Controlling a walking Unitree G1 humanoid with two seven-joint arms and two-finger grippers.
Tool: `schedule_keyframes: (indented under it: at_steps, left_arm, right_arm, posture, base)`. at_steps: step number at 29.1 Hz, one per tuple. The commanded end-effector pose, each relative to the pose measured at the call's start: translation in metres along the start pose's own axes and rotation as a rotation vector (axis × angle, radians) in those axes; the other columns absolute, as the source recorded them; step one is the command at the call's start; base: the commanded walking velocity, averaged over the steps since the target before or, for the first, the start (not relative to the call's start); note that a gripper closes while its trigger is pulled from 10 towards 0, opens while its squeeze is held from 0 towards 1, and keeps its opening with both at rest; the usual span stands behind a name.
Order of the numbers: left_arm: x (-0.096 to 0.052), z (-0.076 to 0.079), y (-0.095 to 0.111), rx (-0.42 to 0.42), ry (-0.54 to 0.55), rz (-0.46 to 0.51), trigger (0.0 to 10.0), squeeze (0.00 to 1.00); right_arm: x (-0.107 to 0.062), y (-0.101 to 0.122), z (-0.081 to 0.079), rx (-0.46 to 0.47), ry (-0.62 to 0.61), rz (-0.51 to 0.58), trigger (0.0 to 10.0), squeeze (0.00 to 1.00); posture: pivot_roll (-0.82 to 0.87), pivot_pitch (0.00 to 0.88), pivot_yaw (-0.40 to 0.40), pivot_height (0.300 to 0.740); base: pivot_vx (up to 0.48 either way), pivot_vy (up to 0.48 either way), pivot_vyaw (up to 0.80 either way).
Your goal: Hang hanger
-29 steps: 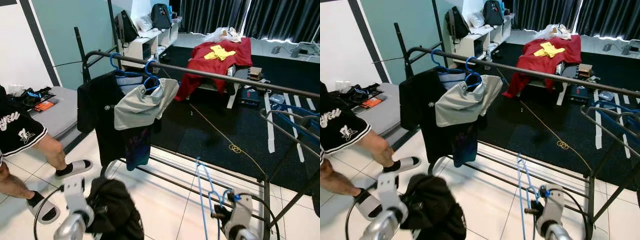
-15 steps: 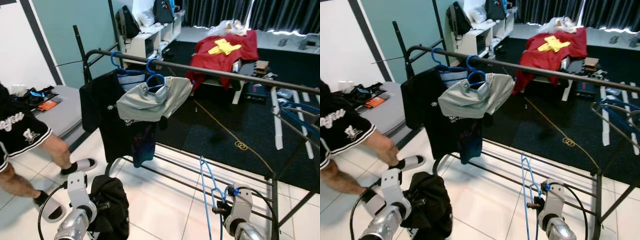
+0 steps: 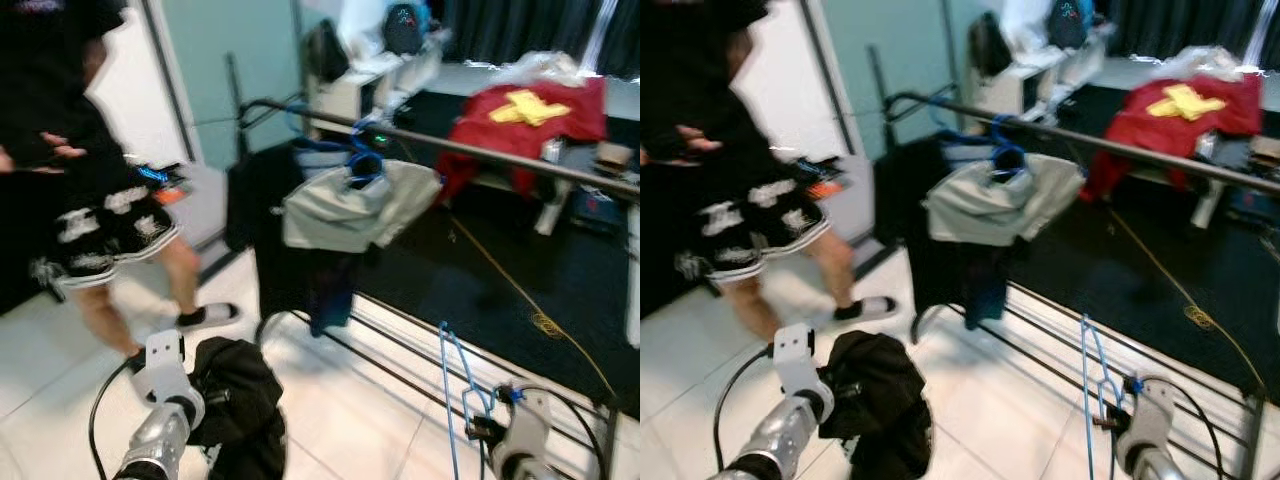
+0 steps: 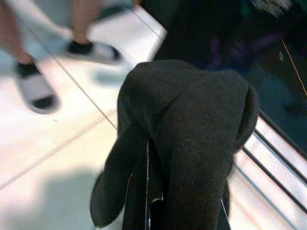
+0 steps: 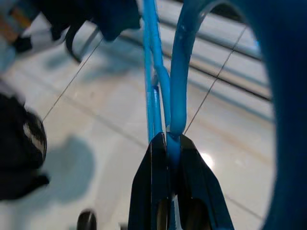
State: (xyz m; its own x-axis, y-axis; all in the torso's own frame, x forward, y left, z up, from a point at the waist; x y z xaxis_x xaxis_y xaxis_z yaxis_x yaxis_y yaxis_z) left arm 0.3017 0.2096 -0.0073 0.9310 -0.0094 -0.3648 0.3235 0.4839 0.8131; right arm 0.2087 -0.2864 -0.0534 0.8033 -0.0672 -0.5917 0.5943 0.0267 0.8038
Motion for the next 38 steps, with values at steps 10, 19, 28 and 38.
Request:
schedule_keyframes:
  at_steps: [10, 19, 28, 38]
  left_arm:
    - [-0.007, -0.003, 0.004, 0.031, -0.022, 0.076, 10.0, 0.0]
    - [-0.015, -0.006, -0.005, 0.04, -0.036, 0.067, 10.0, 0.0]
    - [-0.02, -0.009, -0.006, 0.072, -0.052, 0.076, 10.0, 0.0]
    - [-0.024, -0.012, -0.002, 0.123, -0.07, 0.083, 10.0, 0.0]
  right_arm:
    - [-0.011, -0.016, 0.008, 0.031, 0.017, -0.015, 10.0, 0.0]
    - [-0.017, -0.025, 0.007, 0.038, 0.033, -0.02, 10.0, 0.0]
    - [-0.017, -0.025, 0.001, 0.005, 0.066, -0.009, 10.0, 0.0]
    - [-0.017, -0.025, -0.007, -0.02, 0.088, 0.026, 10.0, 0.0]
  posture:
    - [-0.03, 0.0, -0.081, 0.74]
    - [-0.02, 0.0, -0.084, 0.74]
    - [-0.02, 0.0, -0.079, 0.74]
    - [-0.01, 0.0, -0.061, 0.74]
  base:
    - [0.0, 0.0, 0.75]
    - [0.0, 0.0, 0.75]
    - [0.0, 0.0, 0.75]
    - [0.0, 0.0, 0.74]
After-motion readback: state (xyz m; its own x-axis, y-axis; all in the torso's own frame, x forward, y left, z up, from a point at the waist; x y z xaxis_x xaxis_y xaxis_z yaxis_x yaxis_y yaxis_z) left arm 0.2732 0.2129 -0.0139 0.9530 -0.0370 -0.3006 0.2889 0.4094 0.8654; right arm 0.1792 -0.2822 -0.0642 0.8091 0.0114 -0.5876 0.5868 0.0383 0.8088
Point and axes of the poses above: a point about 5 cm out from each wrist's last joint towards the gripper, its own x axis pointing out of the wrist towards the gripper, its own y axis along the axis of the wrist's last joint, z = x × y, the point moved 2 cm from there along x, pointing out of the wrist towards the gripper, and after that the axes turned 13 degrees about -x, right-handed, at the moved point
